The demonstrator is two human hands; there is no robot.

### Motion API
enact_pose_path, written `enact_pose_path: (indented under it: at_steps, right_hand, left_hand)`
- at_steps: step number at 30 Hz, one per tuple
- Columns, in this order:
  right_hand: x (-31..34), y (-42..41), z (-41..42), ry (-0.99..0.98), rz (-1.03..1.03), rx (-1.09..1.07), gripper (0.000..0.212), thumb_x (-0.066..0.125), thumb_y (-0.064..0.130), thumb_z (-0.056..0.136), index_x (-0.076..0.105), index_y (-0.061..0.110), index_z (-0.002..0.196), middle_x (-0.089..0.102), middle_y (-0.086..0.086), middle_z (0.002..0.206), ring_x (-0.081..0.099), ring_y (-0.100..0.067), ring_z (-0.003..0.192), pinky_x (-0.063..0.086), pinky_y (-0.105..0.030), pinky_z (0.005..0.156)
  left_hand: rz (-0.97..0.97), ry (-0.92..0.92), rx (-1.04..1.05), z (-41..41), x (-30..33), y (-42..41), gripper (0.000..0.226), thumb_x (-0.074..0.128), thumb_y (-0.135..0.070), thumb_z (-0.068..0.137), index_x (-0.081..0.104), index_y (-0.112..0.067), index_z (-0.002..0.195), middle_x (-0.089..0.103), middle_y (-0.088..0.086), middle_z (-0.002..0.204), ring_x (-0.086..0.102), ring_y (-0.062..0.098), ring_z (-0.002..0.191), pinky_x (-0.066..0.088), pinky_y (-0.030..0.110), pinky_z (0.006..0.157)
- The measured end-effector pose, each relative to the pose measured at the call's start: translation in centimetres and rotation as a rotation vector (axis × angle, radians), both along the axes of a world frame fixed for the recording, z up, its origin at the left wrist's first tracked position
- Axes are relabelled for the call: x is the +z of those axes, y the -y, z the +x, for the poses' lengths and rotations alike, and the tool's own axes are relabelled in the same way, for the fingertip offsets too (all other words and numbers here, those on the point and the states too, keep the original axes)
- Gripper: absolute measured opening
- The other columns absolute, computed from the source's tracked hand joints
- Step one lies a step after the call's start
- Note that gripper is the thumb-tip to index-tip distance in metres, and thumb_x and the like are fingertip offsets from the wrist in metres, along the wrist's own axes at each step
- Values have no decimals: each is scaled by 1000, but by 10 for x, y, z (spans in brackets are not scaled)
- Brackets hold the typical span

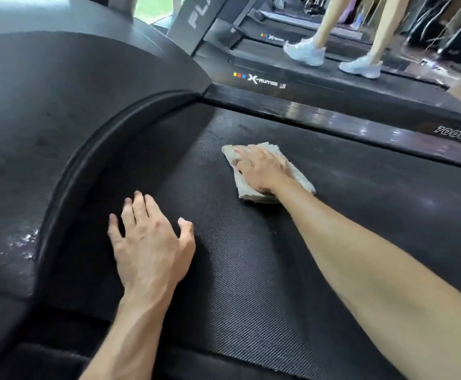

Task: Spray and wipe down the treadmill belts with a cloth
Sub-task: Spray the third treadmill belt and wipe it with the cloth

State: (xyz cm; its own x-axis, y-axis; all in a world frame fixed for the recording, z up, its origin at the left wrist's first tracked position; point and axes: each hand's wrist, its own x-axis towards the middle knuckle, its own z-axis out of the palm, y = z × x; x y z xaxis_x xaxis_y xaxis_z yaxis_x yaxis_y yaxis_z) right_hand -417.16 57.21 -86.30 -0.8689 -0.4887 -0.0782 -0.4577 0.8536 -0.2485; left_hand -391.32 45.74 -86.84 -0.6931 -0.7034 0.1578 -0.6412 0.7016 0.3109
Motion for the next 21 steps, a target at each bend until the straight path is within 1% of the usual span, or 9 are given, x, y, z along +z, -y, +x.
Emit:
enact_pose_path:
  at_steps: [2, 4, 6, 9, 12, 15, 16, 18, 21]
  right_hand:
    - [-3, 27, 1, 1, -8, -6, 95, 3, 71, 69, 29, 49, 158, 23, 16, 169, 14, -15, 157, -1, -53, 127]
    - [-10, 46, 10, -16, -36, 44, 97, 4, 73, 68, 30, 47, 157, 26, 15, 167, 16, -15, 157, -1, -53, 127]
    - [-10, 38, 23, 18, -73, 124, 94, 11, 75, 70, 30, 48, 158, 25, 14, 168, 15, -15, 157, 4, -52, 128]
    - [-12, -6, 42, 24, -140, 274, 76, 23, 68, 80, 36, 53, 153, 31, 16, 165, 21, -12, 154, 12, -49, 127]
    - [-17, -28, 16, 7, -101, 162, 77, 22, 67, 81, 39, 48, 154, 28, 17, 166, 18, -11, 155, 9, -47, 128]
    - [-19, -5, -20, -42, -28, -40, 82, 9, 66, 80, 40, 44, 152, 33, 10, 164, 25, -21, 154, 13, -56, 125]
    - [-20, 11, -24, -31, -25, -62, 82, 7, 64, 80, 38, 43, 154, 31, 9, 166, 23, -23, 155, 10, -58, 125]
    - [-29, 44, -21, 22, -40, -67, 87, 8, 67, 78, 28, 43, 160, 19, 12, 171, 12, -21, 159, -2, -55, 127]
    - [-32, 62, 14, 13, -107, 120, 91, 17, 71, 73, 33, 43, 158, 28, 9, 167, 17, -19, 157, 5, -51, 128]
  left_hand:
    - [-2, 2, 2, 0, 0, 0, 79, 47, -49, 94, 34, 1, 154, 31, 15, 163, 23, 27, 153, 14, 51, 124]
    - [-9, 1, 7, -1, 0, 2, 79, 47, -50, 93, 35, 0, 154, 31, 14, 163, 23, 27, 153, 14, 50, 124]
    - [-2, 4, 10, 0, 0, 2, 79, 48, -50, 93, 37, 0, 153, 33, 14, 163, 25, 26, 153, 15, 50, 124]
    - [-6, -19, 8, 1, 0, 2, 77, 46, -50, 93, 40, 0, 152, 36, 14, 161, 28, 26, 151, 18, 50, 123]
    - [1, -4, 6, 2, 1, 2, 78, 46, -50, 93, 37, -1, 153, 33, 13, 163, 26, 26, 153, 15, 49, 124]
    - [-7, -1, -2, 0, 2, 1, 79, 45, -50, 94, 33, -1, 155, 30, 12, 164, 23, 25, 154, 14, 49, 124]
    - [-7, -3, 4, 1, 2, 0, 79, 45, -50, 93, 34, -1, 155, 30, 12, 164, 23, 26, 153, 14, 50, 124]
    - [-6, -1, 11, 0, 3, 0, 79, 46, -50, 93, 34, -1, 154, 31, 12, 164, 24, 26, 153, 15, 50, 124]
    - [-2, 14, 7, -1, 2, 2, 79, 45, -51, 93, 34, -2, 155, 29, 10, 165, 23, 24, 154, 14, 49, 124]
